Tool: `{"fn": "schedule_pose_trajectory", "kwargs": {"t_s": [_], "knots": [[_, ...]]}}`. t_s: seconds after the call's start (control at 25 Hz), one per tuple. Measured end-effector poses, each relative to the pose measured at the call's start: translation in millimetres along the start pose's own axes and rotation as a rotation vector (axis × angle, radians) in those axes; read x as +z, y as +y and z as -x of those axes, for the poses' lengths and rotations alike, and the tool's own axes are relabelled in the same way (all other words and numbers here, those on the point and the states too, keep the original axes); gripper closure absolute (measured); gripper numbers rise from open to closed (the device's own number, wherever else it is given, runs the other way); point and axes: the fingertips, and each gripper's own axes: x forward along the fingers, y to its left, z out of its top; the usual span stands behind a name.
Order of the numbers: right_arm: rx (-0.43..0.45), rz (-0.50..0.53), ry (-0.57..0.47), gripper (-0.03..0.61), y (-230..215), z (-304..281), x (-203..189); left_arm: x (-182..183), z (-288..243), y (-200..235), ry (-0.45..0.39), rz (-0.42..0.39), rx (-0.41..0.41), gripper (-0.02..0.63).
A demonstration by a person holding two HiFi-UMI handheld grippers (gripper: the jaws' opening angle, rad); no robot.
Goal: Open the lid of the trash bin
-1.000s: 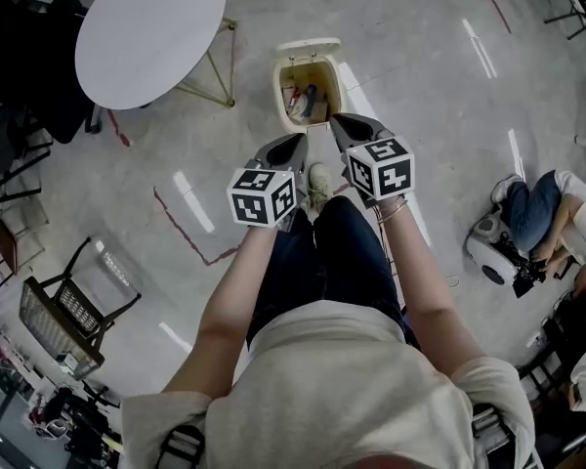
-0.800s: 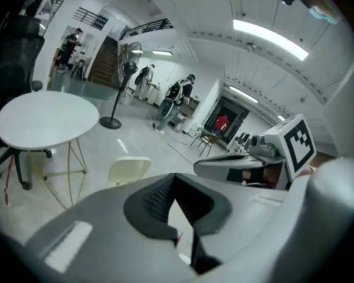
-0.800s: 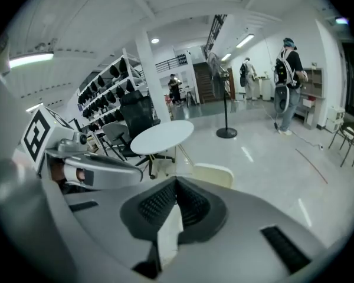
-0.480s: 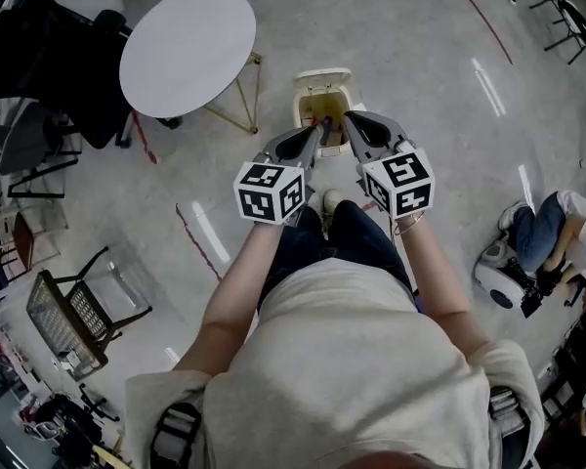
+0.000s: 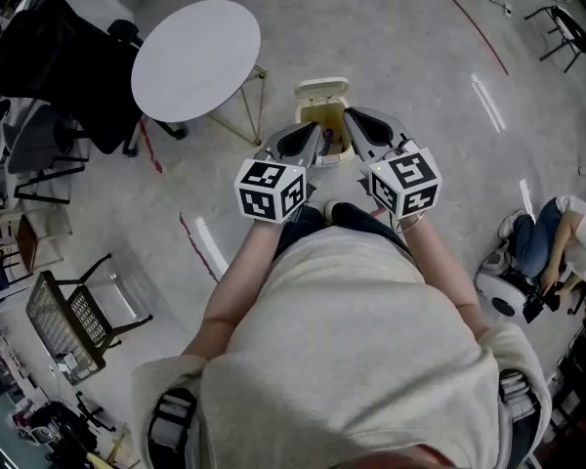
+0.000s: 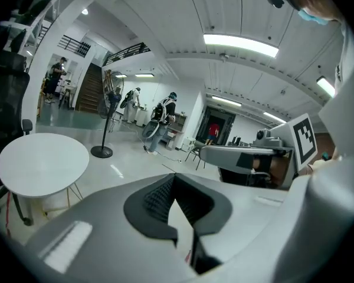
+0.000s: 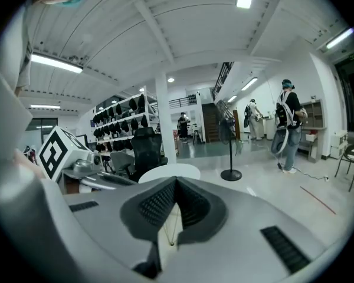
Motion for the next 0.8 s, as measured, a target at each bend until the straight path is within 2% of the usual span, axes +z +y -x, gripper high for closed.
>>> {"fn": "schedule_pose_trajectory", "kwargs": {"t_s": [0.12, 0.28, 0.8], "knots": [[-0.012, 0.006, 0.006, 0.572, -2.3, 5.7, -3.8, 1.8, 0.8, -5.3, -0.031, 0.032, 0.013, 0.604], [-0.019, 0.000, 0.017, 0.572, -5.2, 8.9, -8.9, -2.6, -0.5, -8.1, -0.022, 0.041, 0.021, 0.604], [-0.034, -0.032, 0.034, 0.572, -7.2, 5.7, -19.9, 3.3, 0.6, 9.1, -0.022, -0.003, 0.091, 0.604]]}}
